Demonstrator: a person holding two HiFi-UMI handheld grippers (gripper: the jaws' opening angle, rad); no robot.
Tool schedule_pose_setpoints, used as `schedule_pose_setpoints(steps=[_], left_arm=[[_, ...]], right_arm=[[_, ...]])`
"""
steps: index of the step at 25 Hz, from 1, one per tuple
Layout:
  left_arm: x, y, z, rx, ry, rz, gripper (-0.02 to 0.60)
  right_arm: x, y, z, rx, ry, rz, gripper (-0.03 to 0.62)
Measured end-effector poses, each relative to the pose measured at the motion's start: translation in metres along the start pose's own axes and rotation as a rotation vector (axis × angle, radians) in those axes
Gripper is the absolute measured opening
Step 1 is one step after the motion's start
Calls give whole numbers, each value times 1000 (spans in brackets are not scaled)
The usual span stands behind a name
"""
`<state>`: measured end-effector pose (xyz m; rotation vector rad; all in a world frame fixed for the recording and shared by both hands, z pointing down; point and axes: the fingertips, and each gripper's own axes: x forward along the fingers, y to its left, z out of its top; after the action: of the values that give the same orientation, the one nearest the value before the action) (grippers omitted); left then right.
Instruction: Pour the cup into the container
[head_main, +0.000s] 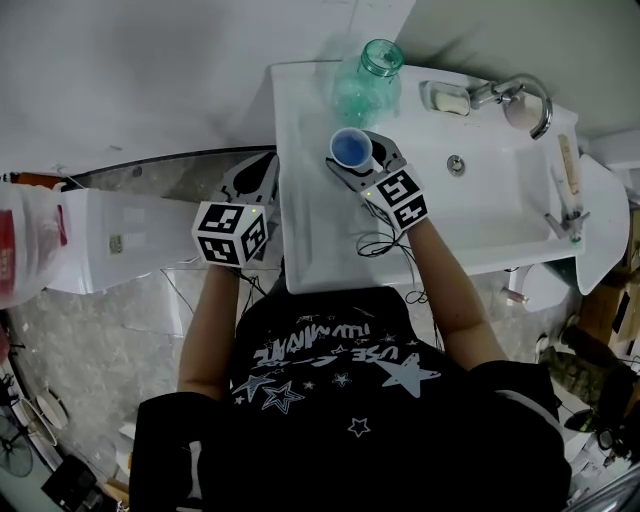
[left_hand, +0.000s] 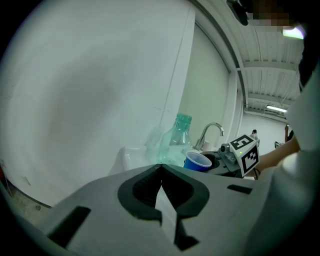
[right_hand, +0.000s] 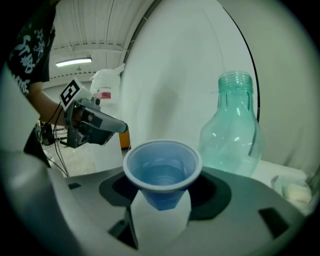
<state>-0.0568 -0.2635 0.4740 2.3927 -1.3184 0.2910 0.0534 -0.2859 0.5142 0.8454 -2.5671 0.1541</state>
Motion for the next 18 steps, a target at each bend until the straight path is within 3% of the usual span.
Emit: schedule_pose_setpoints(steps=[18], left_arm=[[7, 5, -23, -10, 53, -10, 11]], right_arm=[[28, 13, -43, 6, 80, 35, 281]])
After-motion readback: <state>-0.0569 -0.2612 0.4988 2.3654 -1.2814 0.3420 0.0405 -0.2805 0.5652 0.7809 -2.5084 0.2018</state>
